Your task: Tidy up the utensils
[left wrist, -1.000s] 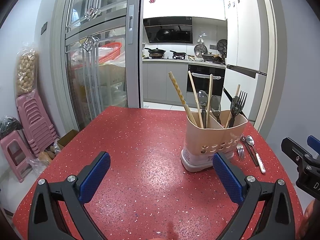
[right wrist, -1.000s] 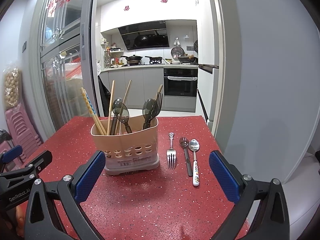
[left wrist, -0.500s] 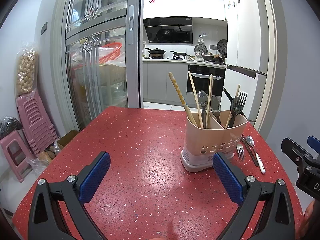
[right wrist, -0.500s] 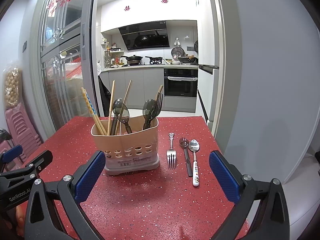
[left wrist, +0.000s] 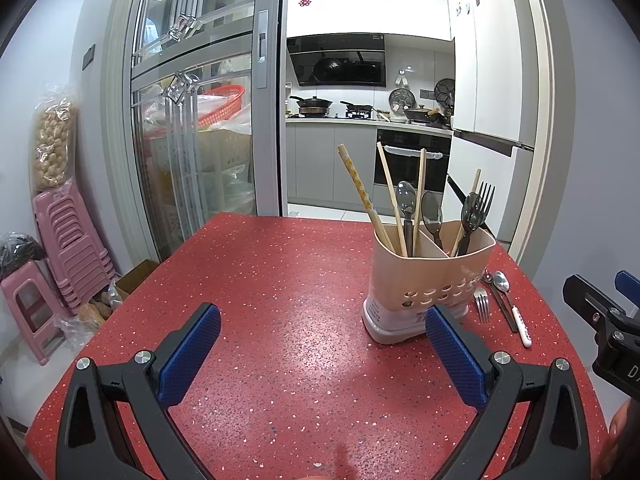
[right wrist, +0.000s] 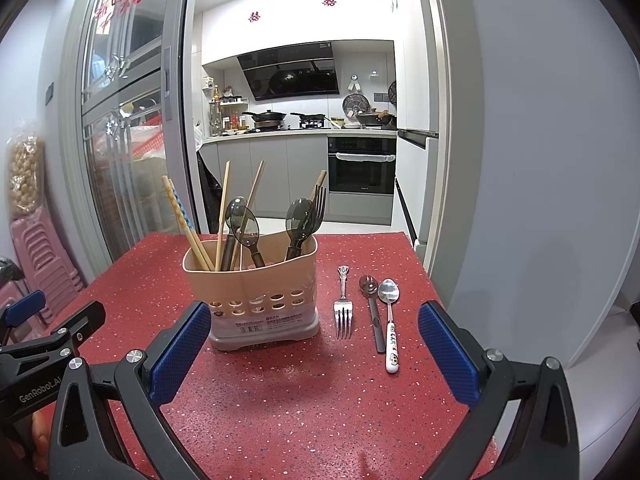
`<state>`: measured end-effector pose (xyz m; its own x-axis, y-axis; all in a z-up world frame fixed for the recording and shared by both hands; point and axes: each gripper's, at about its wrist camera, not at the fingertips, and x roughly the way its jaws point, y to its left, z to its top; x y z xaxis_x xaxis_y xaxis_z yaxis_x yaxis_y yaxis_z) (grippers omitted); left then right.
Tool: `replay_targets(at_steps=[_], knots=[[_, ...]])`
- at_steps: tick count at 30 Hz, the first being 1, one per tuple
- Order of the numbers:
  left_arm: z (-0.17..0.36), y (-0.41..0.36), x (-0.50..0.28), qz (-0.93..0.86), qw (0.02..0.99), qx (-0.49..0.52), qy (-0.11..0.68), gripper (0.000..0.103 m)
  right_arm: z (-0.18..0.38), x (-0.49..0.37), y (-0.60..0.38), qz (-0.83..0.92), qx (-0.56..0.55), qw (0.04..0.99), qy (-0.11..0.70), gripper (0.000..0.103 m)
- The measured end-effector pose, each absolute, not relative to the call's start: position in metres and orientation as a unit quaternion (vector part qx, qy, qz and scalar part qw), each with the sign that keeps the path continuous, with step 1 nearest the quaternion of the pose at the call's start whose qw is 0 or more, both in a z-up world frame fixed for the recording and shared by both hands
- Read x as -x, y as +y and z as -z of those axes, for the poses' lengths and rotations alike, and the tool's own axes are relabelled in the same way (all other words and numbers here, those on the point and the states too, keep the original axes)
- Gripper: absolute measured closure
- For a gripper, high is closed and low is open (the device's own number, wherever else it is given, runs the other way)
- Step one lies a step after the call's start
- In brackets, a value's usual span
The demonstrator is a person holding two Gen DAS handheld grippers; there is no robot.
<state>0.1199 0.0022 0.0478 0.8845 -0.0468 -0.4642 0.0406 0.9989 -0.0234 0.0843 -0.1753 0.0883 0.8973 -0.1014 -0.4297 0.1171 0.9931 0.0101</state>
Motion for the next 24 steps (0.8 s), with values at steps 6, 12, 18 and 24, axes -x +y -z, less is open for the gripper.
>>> replay_targets(at_steps=[6, 12, 18, 24], knots=[[-0.0485, 0.0024, -0.1194, 0.022, 0.971, 0.006, 0.239, 0.0, -0.0889, -0.0847, -0.1754, 0.055, -0.018, 0.974, 0.22, 0.0], [-0.0485, 0.0023, -0.1193, 0.022, 0.971, 0.006, 0.239, 0.0, -0.0889, -0.0849, -0.1752, 0.053, -0.018, 0.974, 0.221, 0.0], [-0.0491, 0.0023, -0.1189, 0.022, 0.971, 0.005, 0.239, 0.0, -0.0893, -0.0853, -0.1753, 0.054, -0.018, 0.974, 0.22, 0.0], [-0.0491, 0.0021, -0.1189, 0.022, 0.971, 0.005, 0.239, 0.0, -0.0894, -0.0851, -0.1756, 0.054, -0.018, 0.974, 0.22, 0.0]])
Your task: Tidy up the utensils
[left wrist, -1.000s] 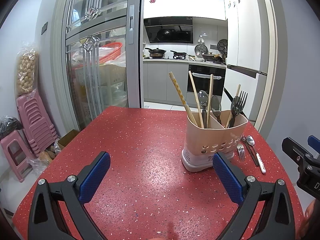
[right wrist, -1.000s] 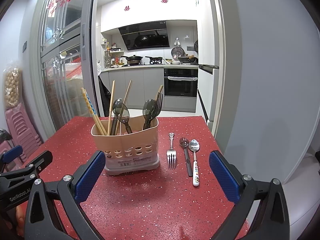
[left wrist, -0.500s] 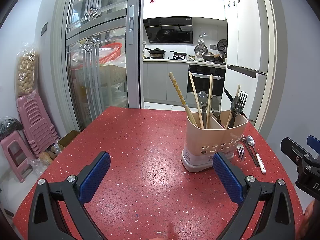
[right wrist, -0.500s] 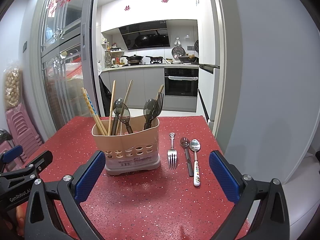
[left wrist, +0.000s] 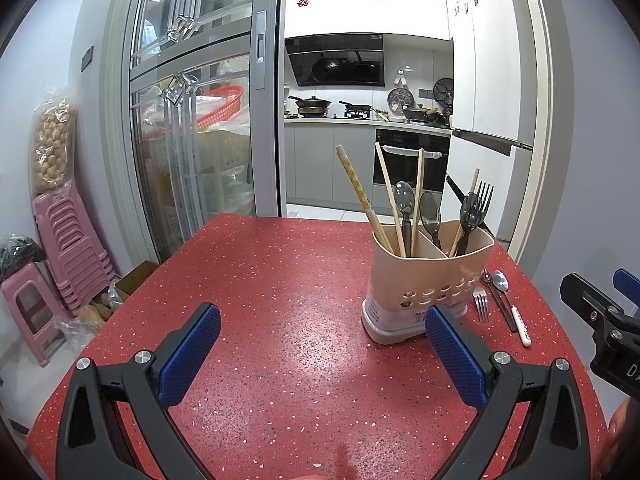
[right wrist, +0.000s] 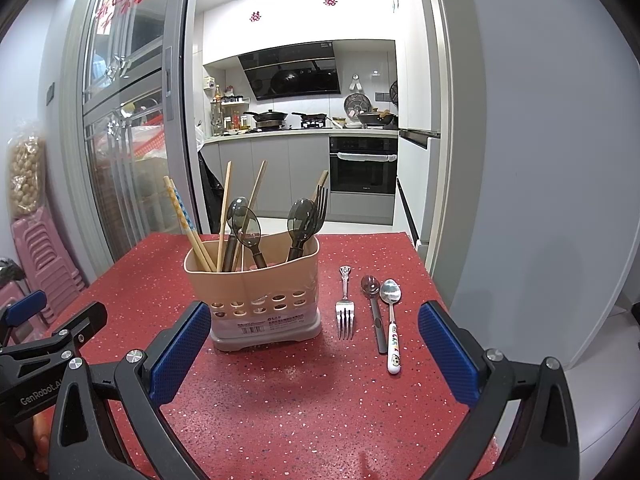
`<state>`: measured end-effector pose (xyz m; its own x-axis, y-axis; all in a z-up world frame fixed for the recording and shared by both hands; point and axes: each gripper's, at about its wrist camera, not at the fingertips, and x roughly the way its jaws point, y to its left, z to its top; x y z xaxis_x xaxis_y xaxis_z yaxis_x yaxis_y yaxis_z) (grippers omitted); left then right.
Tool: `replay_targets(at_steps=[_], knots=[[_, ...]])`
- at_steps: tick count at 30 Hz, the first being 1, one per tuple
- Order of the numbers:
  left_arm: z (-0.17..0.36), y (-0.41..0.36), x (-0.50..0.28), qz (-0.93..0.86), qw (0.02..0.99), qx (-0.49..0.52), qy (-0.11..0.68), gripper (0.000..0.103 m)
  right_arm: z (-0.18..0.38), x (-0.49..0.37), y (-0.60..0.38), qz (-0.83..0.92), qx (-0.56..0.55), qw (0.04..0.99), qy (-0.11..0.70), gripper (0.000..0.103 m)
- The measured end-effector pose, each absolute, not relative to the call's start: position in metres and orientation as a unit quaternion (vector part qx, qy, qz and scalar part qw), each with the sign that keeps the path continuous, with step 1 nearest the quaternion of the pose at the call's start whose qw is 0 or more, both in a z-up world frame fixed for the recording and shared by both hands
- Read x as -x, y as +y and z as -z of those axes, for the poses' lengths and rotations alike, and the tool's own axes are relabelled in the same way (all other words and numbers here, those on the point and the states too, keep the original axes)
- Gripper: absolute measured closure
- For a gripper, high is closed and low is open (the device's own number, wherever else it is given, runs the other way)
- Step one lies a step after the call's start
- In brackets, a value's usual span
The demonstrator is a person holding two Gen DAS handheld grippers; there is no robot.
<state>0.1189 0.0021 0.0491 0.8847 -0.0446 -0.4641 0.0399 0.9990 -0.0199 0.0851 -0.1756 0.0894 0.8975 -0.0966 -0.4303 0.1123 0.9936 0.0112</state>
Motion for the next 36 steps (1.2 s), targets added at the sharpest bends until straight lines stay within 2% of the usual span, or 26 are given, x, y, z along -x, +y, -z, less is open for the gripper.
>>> replay_targets(at_steps=[36], knots=[[-0.0526, 0.0025, -0.1165, 0.023, 0.972, 0.003, 0.234, 0.0, -0.0904, -0.0852, -0.1753, 0.053, -0.018, 0.974, 0.219, 0.0]])
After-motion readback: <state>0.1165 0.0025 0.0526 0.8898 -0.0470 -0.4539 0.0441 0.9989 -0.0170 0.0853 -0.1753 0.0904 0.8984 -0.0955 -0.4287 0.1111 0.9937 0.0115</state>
